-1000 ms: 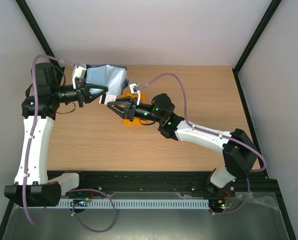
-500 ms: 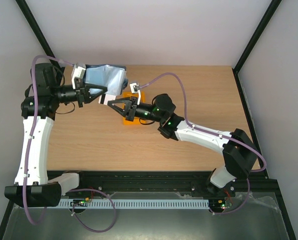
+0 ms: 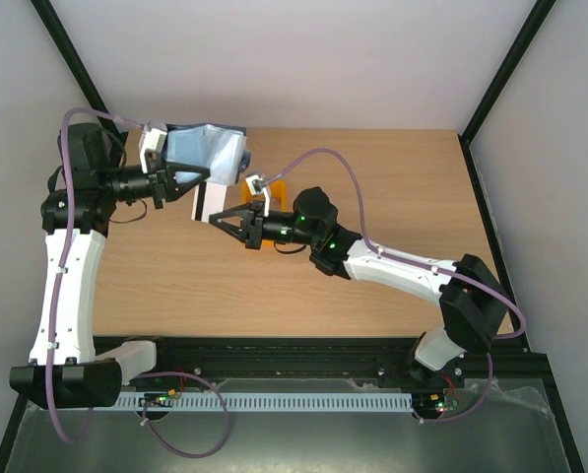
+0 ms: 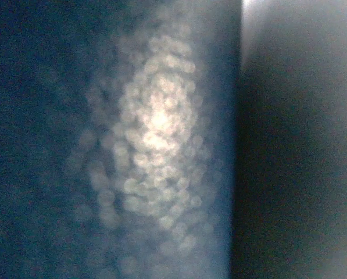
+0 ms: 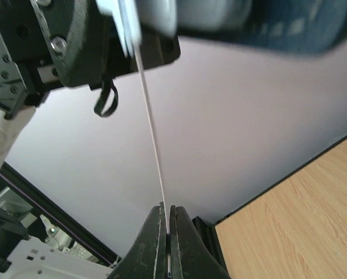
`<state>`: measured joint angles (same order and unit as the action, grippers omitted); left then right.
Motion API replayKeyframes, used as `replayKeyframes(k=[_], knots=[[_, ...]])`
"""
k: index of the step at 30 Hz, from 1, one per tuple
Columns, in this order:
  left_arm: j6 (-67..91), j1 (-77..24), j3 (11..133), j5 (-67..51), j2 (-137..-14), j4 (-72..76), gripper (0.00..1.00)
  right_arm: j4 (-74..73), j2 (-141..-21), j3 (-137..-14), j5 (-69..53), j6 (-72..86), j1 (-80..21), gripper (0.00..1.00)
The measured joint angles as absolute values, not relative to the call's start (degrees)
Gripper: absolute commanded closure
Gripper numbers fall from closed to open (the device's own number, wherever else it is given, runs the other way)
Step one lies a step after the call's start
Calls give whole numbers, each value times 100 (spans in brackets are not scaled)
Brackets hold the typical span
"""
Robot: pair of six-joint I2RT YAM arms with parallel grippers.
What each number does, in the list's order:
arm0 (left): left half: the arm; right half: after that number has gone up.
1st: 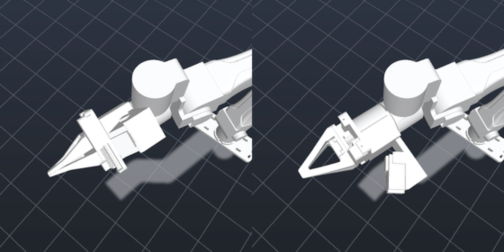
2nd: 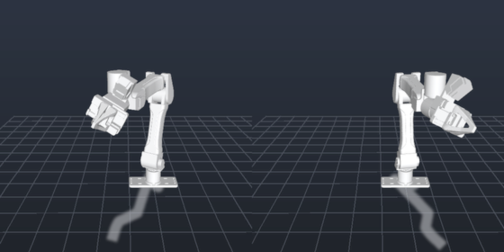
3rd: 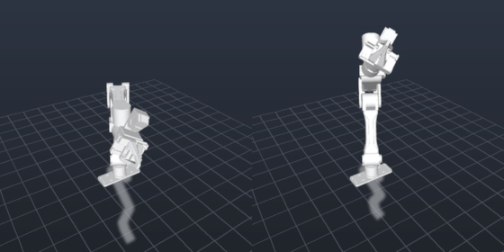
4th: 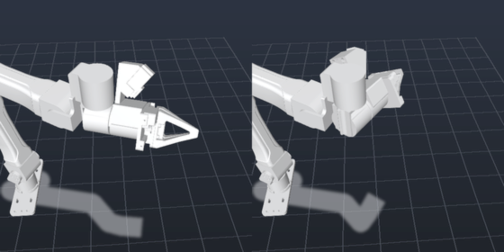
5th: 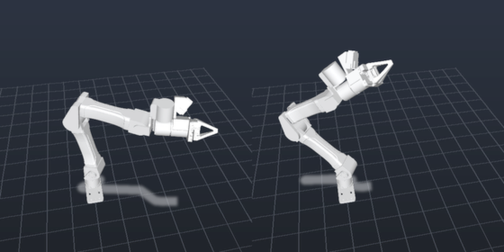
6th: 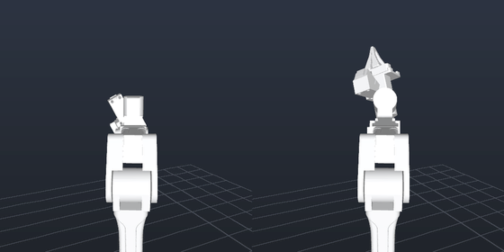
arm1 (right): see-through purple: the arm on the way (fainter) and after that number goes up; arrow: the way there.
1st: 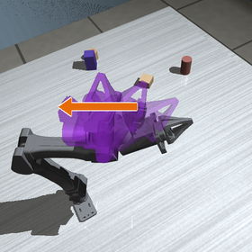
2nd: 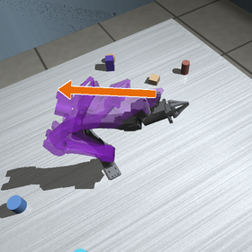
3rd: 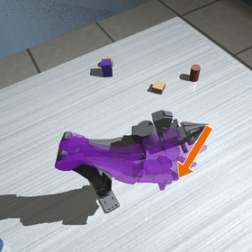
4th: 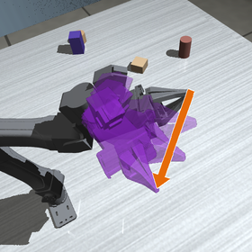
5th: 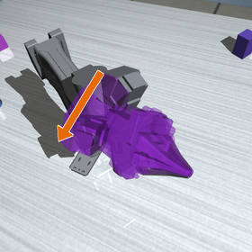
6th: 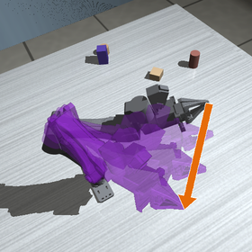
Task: Take the credit cards out of the card holder
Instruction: Remove the credit card from the card holder.
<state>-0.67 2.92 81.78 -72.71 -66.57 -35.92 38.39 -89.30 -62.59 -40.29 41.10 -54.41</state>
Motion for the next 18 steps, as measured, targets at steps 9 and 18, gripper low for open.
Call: replayKeyframes(k=[9, 18], knots=[[5, 357, 8176, -7116, -6657, -3494, 89, 2724, -8847, -6204, -4038, 3673, -5583, 98], [438, 991, 7889, -6473, -6665, -3148, 92, -73, -8407, -6694, -2954, 1909, -5590, 98]])
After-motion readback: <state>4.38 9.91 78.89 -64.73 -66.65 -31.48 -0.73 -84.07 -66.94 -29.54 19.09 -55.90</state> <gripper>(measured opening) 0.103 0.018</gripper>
